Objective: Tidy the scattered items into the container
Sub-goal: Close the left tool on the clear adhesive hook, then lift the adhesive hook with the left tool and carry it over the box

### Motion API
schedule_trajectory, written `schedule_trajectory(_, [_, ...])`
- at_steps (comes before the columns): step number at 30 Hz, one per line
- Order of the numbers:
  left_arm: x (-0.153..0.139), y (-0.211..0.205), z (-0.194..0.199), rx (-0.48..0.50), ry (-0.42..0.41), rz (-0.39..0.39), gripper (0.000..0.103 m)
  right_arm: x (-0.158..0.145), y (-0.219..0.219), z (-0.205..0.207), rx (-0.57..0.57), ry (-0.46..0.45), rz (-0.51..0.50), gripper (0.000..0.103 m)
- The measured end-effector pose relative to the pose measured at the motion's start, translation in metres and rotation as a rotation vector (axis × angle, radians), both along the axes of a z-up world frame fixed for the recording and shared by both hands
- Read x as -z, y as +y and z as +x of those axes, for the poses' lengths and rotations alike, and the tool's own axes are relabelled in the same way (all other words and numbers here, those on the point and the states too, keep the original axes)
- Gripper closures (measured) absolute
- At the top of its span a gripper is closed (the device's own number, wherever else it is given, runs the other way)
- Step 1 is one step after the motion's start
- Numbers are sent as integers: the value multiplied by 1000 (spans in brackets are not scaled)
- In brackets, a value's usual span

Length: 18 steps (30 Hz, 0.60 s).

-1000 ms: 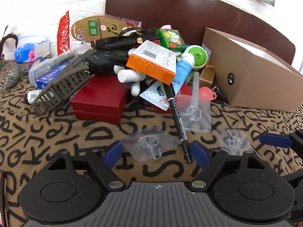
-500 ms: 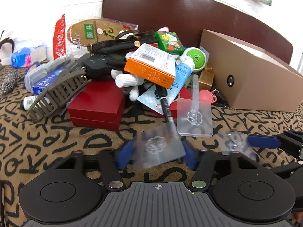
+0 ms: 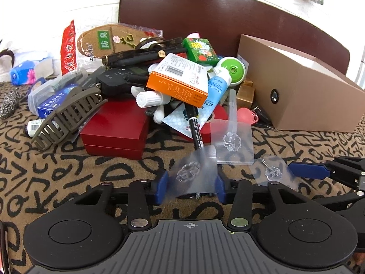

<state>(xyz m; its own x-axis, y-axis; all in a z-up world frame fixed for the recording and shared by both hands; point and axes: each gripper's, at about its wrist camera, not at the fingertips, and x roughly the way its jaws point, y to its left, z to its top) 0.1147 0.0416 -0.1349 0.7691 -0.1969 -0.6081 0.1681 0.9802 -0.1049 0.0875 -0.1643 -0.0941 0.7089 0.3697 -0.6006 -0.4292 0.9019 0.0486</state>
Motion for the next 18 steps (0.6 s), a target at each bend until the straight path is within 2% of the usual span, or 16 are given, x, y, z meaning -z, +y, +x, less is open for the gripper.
schedule_trajectory(2, [0, 0, 0, -5, 2, 4, 68, 0, 1, 1, -2, 1, 0, 36])
schedule_trajectory(7, [-4, 2, -4, -12, 2, -3, 68, -4, 0, -4, -14, -14, -5, 42])
schedule_trajectory(18, [-15, 11, -23, -26, -8, -38, 68, -10, -5, -14, -14, -12, 9, 46])
